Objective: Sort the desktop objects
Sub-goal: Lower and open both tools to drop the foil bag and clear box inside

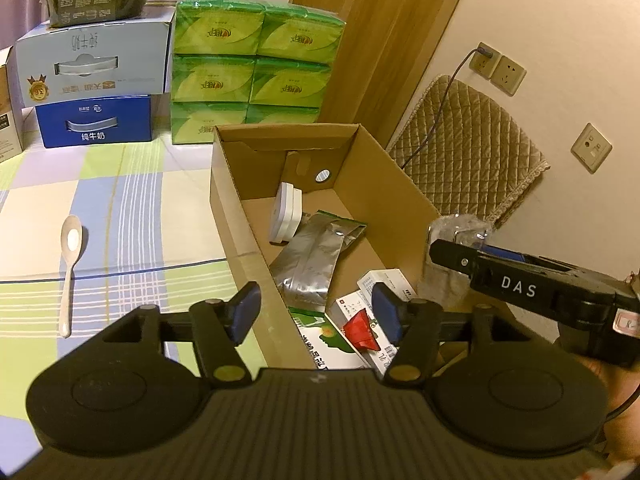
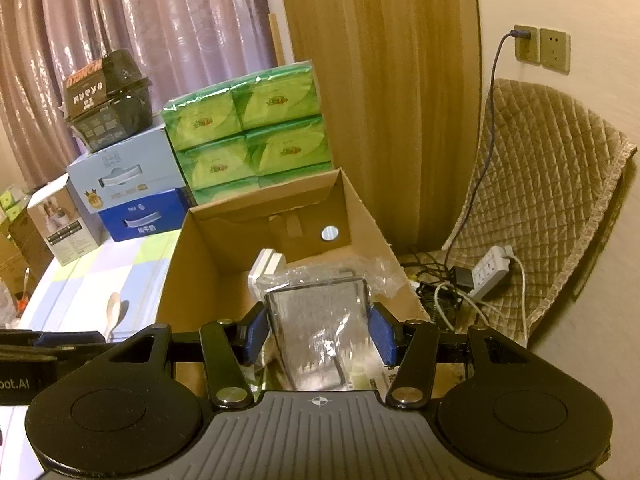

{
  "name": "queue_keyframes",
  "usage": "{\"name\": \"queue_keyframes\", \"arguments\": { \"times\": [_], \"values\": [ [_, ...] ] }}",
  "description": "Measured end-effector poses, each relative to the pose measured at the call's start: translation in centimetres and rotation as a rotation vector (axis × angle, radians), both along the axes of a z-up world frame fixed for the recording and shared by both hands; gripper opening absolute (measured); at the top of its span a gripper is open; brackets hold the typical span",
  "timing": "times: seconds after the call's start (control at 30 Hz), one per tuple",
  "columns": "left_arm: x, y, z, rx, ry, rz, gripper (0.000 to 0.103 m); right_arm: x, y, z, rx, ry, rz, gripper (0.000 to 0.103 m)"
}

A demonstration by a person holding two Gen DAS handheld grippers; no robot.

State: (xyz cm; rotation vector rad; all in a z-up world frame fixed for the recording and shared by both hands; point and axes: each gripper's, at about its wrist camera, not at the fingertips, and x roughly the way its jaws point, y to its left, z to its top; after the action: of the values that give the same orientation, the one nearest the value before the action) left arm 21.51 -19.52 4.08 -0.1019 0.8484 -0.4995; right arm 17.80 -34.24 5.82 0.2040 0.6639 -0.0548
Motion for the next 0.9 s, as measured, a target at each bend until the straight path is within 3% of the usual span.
{"name": "queue_keyframes", "arguments": {
  "times": [0.07, 0.1, 0.17, 0.53, 0.9],
  "values": [
    [-0.1, 0.0, 0.0, 0.003, -0.003, -0.001, 0.064, 0.1, -0.1, 0.1, 0.015, -0.003, -0.003, 0.057],
    [-0.2, 0.1, 0.0, 0.003, -0.004, 0.0, 0.069, 0.1, -0.1, 0.2, 0.021, -0.006, -0.008, 0.07],
    [-0.3, 0.2, 0.0, -0.001, -0.006, 0.002, 0.072, -0.1, -0.1, 0.4, 0.023, -0.021, -0.015, 0.083],
    [-1.1, 1.2, 0.2, 0.004, -0.011, 0.016, 0.078, -1.7, -0.6, 0.8, 0.018, -0.021, -0.03, 0.087],
    [-3.3, 3.1, 1.2, 0.044, -0.053, 0.036, 0.095, -4.2, 0.3, 1.3, 0.036, -0.018, -0.034, 0.097]
  ]
}}
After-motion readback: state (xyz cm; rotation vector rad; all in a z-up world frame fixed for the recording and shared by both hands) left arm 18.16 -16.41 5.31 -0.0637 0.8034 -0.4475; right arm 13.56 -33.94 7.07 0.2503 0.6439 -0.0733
